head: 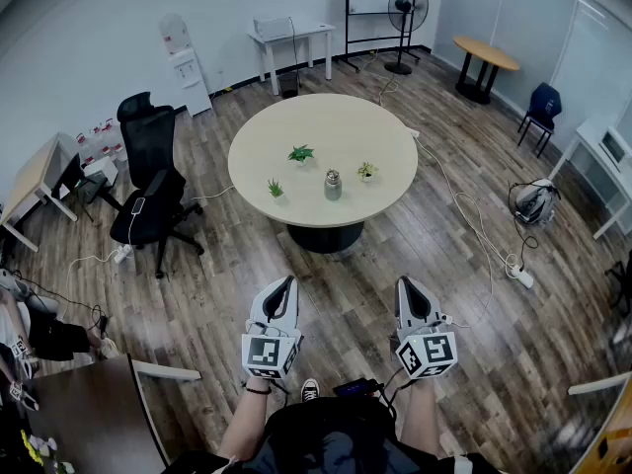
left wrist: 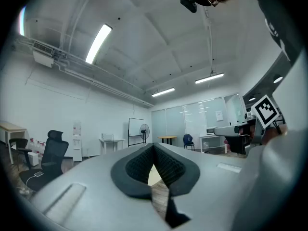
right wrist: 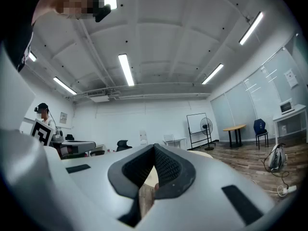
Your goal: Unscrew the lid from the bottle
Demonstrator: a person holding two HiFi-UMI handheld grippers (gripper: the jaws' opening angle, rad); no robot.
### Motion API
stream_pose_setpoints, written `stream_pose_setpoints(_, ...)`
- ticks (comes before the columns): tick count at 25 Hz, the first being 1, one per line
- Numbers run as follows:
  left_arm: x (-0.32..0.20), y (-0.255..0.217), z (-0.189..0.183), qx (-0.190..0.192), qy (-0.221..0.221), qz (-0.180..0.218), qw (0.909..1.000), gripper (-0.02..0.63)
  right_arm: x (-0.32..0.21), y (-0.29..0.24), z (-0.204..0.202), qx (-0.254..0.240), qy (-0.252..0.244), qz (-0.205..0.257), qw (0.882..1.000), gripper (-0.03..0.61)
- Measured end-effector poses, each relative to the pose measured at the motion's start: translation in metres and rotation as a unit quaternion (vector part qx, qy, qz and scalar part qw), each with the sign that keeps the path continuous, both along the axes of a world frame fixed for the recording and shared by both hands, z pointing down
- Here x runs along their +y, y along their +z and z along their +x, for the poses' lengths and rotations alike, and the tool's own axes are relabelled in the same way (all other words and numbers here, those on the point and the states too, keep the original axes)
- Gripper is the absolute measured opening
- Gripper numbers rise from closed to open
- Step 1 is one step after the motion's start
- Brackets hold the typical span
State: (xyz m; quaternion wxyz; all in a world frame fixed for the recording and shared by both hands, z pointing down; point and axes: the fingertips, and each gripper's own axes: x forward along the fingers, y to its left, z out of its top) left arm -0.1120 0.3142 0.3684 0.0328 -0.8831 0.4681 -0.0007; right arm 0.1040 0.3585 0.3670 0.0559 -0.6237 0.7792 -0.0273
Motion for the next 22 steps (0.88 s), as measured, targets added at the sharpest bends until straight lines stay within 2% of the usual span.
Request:
stream_pose_setpoints(15,0.002,0.001,0.027,-0.017,-0.012,-0.002,0.9998,0.002,0.002,-0.002,0.028,-0.012,-0.015,0.011,1.0,0.003)
stream_pose_setpoints(22,-0.005,0.012,0.048,-0.026,-0.028,-0.006,0.9993,0.002,0.001,0.008,0.065,-0.039,-0.004,0.012,0.999,0.003)
